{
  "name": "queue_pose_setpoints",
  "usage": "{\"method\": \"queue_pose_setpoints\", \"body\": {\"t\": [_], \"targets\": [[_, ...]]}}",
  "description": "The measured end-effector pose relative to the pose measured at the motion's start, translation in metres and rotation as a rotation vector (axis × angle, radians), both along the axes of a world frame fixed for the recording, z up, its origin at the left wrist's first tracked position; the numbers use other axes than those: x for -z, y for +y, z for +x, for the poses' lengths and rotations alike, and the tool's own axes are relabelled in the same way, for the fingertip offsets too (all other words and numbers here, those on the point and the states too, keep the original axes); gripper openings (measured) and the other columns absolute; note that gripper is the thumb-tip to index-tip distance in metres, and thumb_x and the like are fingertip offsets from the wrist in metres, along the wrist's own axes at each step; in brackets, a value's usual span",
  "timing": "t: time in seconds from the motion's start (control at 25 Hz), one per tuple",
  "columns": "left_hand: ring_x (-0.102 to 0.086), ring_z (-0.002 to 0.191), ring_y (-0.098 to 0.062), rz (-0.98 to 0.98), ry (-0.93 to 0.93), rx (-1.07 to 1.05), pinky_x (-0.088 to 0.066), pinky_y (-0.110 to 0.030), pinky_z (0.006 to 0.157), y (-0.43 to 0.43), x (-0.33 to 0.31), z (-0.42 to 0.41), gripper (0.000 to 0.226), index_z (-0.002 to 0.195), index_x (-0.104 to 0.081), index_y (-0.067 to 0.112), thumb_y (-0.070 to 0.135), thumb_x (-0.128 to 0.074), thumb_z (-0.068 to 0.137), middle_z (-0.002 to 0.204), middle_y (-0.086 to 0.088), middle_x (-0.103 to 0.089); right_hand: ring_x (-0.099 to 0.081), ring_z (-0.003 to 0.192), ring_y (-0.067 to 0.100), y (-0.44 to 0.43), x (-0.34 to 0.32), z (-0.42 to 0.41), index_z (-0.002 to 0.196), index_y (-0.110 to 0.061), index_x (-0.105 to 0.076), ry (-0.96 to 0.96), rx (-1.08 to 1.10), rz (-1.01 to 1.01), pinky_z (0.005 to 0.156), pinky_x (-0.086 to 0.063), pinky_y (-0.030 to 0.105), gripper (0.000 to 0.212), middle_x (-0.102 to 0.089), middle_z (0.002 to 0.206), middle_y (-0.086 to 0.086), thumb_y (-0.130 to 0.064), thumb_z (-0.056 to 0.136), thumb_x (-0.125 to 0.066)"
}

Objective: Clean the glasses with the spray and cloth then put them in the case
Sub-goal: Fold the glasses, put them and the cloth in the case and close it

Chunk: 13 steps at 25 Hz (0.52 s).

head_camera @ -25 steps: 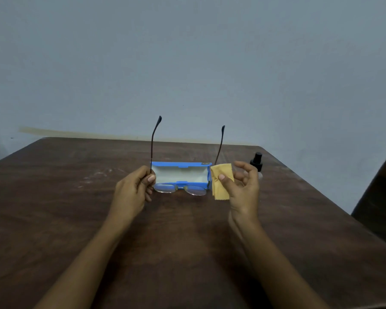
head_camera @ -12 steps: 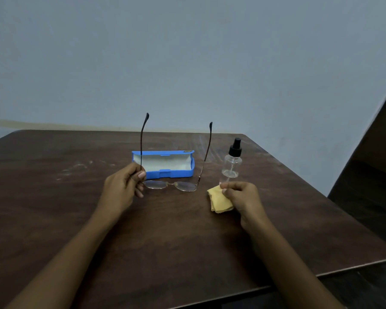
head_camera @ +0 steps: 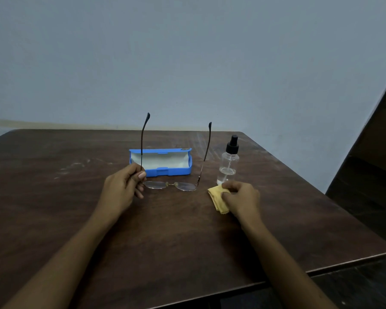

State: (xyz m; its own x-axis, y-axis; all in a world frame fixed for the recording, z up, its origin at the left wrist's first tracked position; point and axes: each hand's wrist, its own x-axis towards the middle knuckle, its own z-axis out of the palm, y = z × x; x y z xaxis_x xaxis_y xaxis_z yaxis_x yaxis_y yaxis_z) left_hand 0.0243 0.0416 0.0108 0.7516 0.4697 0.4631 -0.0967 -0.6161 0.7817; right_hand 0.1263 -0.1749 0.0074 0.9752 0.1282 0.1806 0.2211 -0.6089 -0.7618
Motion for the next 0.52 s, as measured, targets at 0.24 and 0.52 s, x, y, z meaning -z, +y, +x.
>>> {"method": "queue_pose_setpoints", "body": {"t": [0.24, 0.52], "targets": [[-0.057, 0.049, -0.007, 0.005, -0.001, -0.003, -0.044, -0.010, 0.046, -0.001, 0.001, -0.001, 0.018, 0.078, -0.057, -0.003, 0.005, -0.046, 0.090, 0.059, -0.007, -0.057, -0.056, 0.098, 0.019, 0.004, 0.004, -0.004, 0.104, -0.016, -0.065, -0.212, 0.016, -0.075, 0.084, -0.047, 0.032, 0.021, -0.064, 0.107, 0.005, -0.018, 0.084, -0.059], [-0.057, 0.046, -0.014, -0.006, -0.080, -0.046, -0.044, -0.012, 0.047, 0.005, 0.003, 0.000, 0.022, 0.068, -0.053, 0.002, 0.002, -0.047, 0.089, 0.056, -0.007, -0.057, -0.052, 0.069, 0.002, 0.042, -0.018, 0.001, 0.100, -0.008, -0.064, -0.060, -0.290, 0.448, 0.054, -0.043, 0.002, 0.018, -0.060, 0.079, -0.004, -0.006, 0.082, -0.063]]}}
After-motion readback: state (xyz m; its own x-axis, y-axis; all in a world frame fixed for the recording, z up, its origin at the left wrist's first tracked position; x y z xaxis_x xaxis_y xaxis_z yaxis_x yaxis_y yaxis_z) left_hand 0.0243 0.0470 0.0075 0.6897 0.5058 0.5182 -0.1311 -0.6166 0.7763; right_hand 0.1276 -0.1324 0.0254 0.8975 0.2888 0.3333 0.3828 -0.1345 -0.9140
